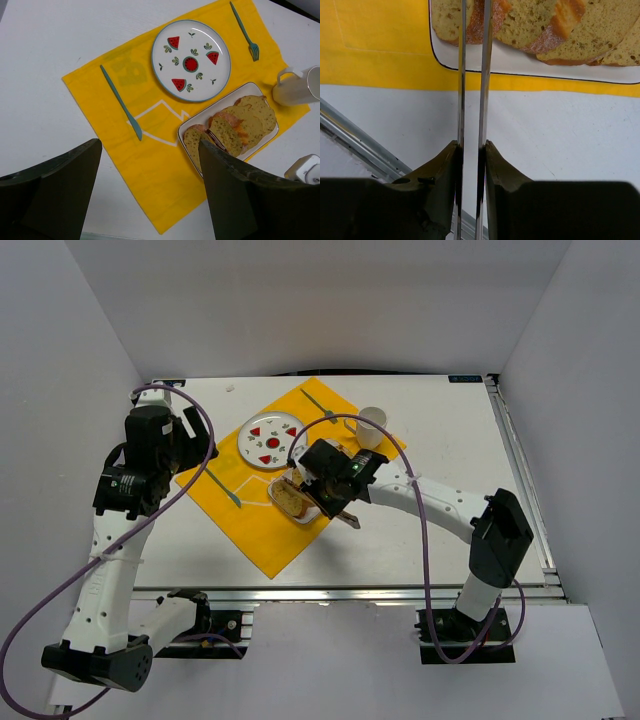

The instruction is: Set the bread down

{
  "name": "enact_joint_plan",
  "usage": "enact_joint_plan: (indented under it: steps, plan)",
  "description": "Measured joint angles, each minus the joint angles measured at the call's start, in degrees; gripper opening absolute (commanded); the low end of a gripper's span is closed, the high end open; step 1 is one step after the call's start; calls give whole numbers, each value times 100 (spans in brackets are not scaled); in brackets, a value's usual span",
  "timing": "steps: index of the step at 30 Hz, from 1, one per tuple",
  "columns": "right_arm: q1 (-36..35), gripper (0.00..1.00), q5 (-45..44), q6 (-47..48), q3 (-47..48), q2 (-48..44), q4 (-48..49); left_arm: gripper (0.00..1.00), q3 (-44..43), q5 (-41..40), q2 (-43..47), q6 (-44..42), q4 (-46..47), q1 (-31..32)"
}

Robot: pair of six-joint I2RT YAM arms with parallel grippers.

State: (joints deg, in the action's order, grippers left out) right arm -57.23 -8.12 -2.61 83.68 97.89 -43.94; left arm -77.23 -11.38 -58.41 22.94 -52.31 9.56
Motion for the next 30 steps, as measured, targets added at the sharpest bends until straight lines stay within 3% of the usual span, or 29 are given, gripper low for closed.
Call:
enact_joint_plan:
  steps: [11,22,30]
  plan:
    - [-13,8,190,-343,463,0,-321,88,0,0,2,-68,2,0]
    - [63,8,323,-807,1569,31,-479,88,2,0,2,-85,7,0]
    - [1104,8,1069,-1165,2763,1283,83,89,-2,-66,2,-107,7,0]
